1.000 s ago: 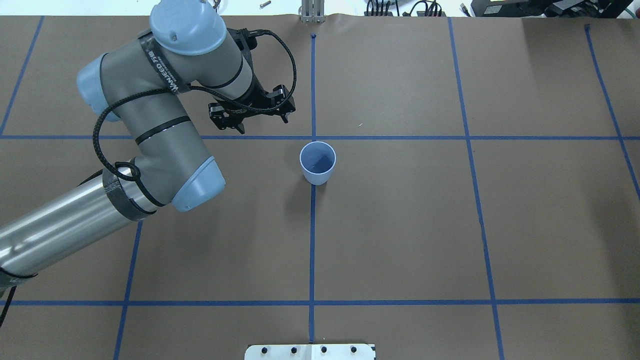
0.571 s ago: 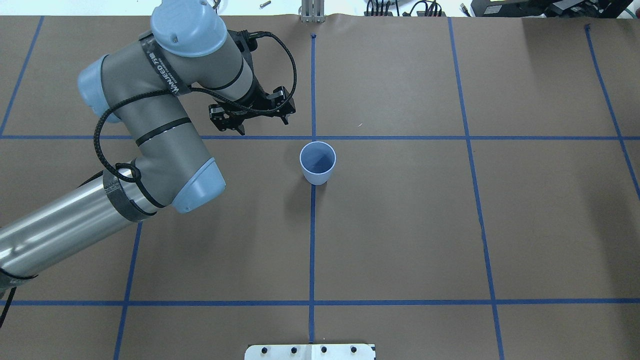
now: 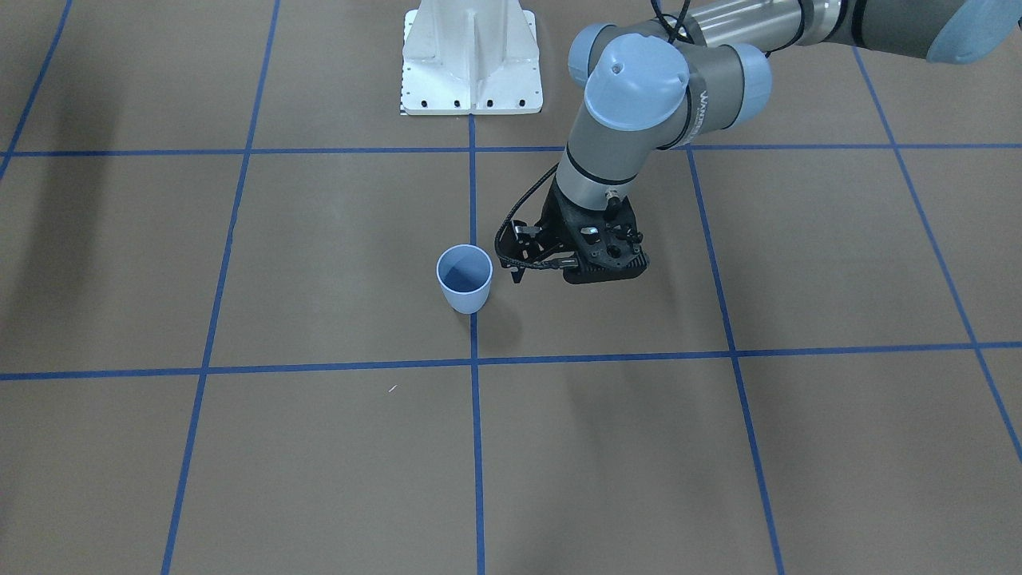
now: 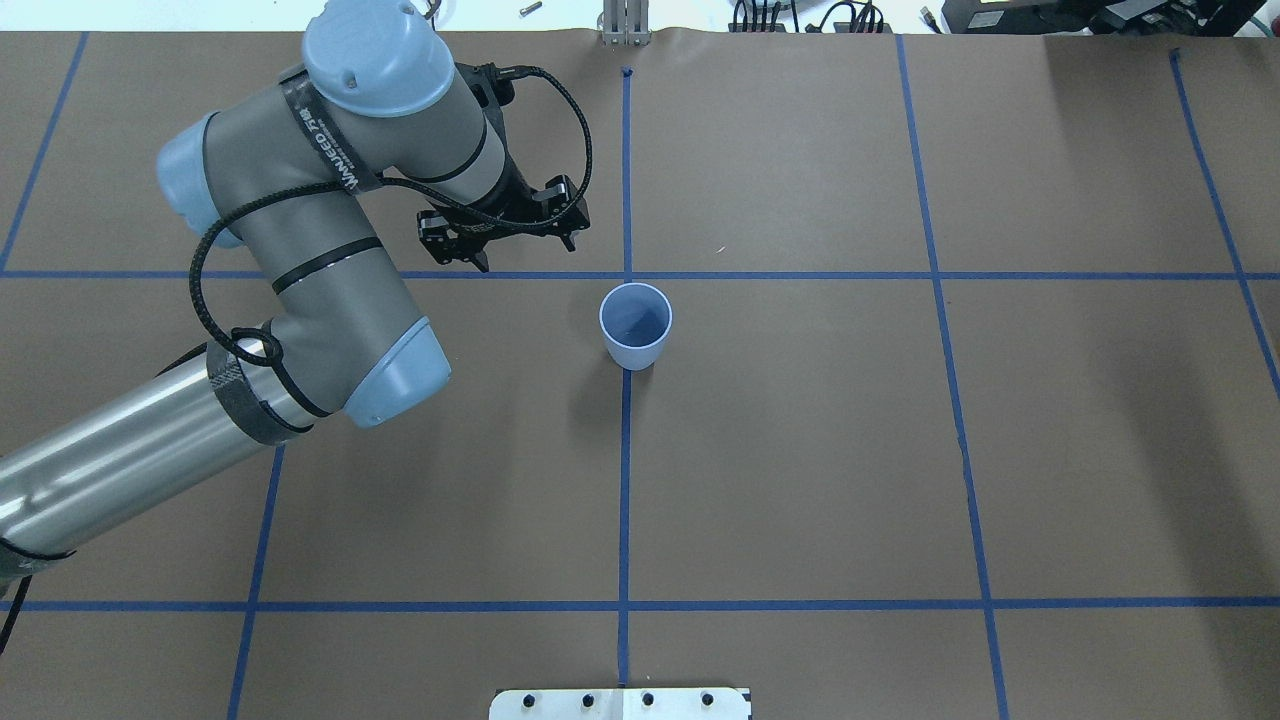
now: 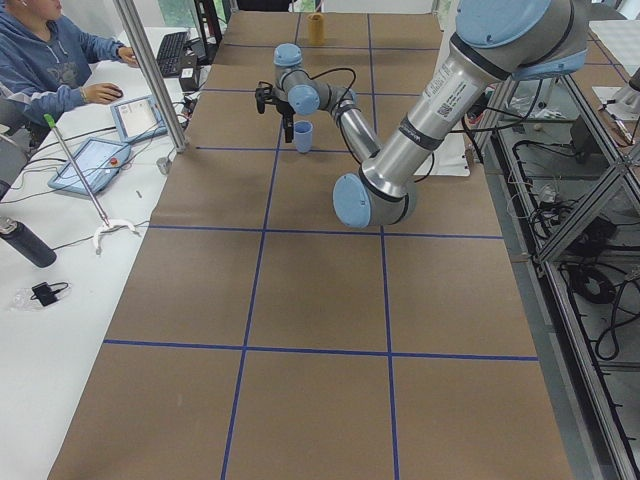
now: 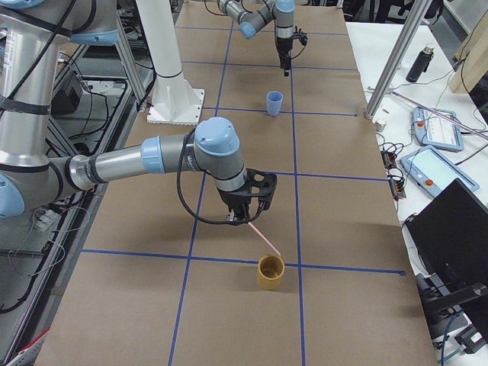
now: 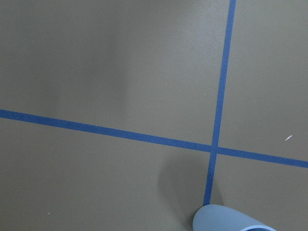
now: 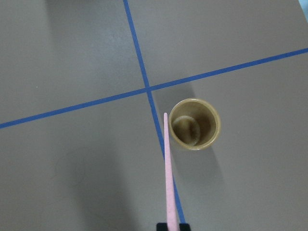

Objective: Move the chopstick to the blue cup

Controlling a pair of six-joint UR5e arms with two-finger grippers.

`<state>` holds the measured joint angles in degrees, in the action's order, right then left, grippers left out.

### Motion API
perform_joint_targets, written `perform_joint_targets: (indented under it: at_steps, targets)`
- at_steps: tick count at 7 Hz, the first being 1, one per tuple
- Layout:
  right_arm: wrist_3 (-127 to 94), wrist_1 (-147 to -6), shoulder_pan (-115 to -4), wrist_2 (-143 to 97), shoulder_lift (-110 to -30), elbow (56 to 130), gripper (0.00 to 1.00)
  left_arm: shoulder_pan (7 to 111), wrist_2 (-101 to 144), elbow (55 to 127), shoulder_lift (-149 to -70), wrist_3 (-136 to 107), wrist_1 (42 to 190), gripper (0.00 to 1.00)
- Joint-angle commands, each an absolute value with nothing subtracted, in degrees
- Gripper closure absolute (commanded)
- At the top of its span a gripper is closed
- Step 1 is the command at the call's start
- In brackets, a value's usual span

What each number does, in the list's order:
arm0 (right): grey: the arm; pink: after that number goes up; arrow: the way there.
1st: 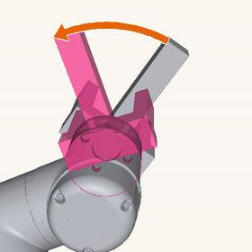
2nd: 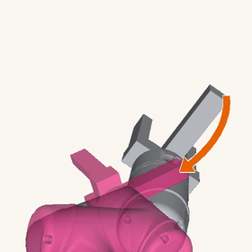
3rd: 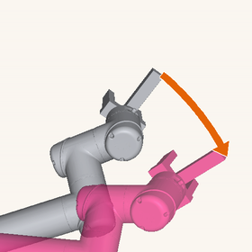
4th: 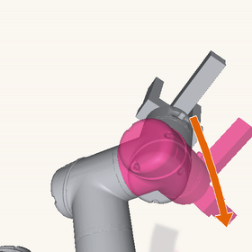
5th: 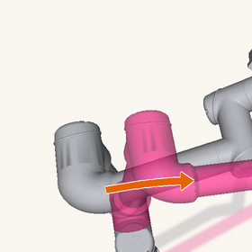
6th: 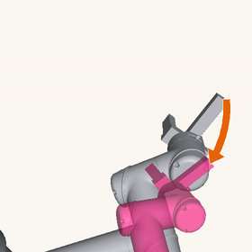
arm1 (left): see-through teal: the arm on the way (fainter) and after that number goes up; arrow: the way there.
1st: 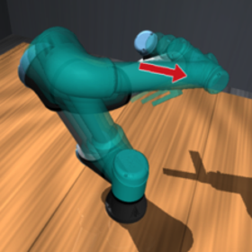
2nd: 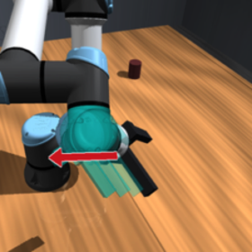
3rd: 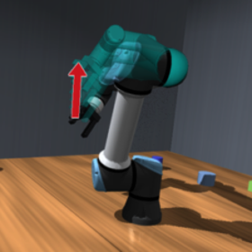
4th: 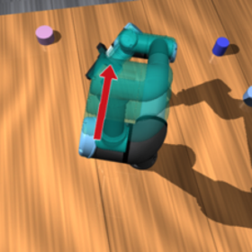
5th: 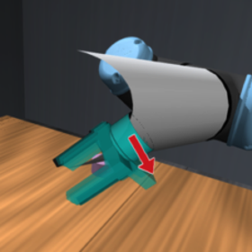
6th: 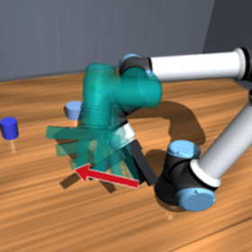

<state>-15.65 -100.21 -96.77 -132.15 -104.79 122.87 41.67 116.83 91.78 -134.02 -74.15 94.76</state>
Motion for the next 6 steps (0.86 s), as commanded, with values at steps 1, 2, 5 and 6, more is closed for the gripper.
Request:
perform_joint_targets:
  at_steps: [1, 2, 5, 6]
  targets:
    - [-16.0, -115.2, -95.3, -137.7, -94.9, 126.1, 1.0, 42.2, 116.9, 96.0, -129.1, -73.7, 96.9, 0.02]
    - [-16.7, -122.8, -92.4, -140.2, -86.2, 125.6, 1.0, 45.2, 117.6, 98.9, -125.9, -72.4, 97.2, 0.02]
    - [-36.7, -125.7, -77.9, -145.5, -64.7, 118.0, 1.0, 53.0, 124.9, 104.1, -116.8, -58.5, 96.7, 0.02]
    - [-44.4, -120.6, -71.9, -145.6, -59.6, 114.7, 1.0, 54.2, 124.9, 104.2, -114.8, -55.2, 96.8, 0.02]
